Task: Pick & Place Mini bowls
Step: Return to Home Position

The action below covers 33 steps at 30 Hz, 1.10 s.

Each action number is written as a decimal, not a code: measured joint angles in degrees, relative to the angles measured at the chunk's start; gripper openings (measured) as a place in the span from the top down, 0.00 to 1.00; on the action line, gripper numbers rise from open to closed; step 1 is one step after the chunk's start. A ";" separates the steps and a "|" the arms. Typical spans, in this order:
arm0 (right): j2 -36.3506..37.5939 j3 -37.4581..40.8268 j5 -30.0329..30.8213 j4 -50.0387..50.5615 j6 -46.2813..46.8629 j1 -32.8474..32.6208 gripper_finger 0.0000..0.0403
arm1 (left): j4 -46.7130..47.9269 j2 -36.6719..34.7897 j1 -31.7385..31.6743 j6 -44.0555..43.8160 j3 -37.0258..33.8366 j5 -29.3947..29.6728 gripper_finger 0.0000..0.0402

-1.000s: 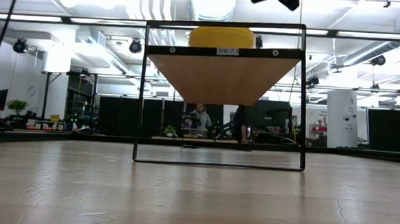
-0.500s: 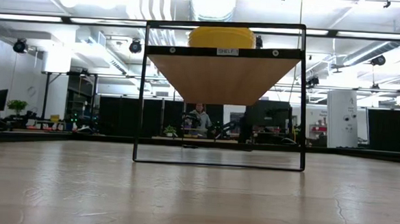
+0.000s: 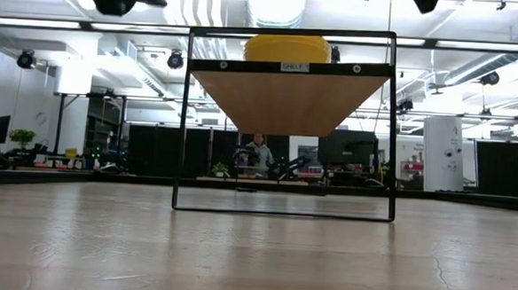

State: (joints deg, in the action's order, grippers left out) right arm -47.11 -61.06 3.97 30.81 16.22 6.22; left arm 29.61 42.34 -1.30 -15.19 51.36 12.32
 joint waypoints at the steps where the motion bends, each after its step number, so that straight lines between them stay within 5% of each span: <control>1: 0.67 1.57 -0.35 -1.94 -0.70 -0.24 0.98 | -0.38 -0.56 0.00 -0.07 -1.08 0.70 1.00; 7: 4.73 10.69 -9.06 -12.04 -7.35 -0.75 0.98 | -6.83 -4.93 -0.01 2.79 -6.85 0.85 1.00; 14: 7.64 18.78 -10.64 -10.79 -6.26 -0.74 0.98 | -5.67 -9.65 0.00 4.56 -12.31 0.31 1.00; 23: 12.21 31.73 -16.05 -30.63 -10.29 -0.72 0.98 | -12.16 -15.60 0.02 4.54 -22.60 0.22 1.00; 33: 18.84 41.92 -16.25 -37.89 -7.40 -0.72 0.98 | -15.96 -23.42 0.00 3.10 -30.84 0.24 1.00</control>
State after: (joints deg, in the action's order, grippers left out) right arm -28.26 -19.14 -12.28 -7.08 8.82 5.50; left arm 13.66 18.92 -1.30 -12.09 20.53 12.56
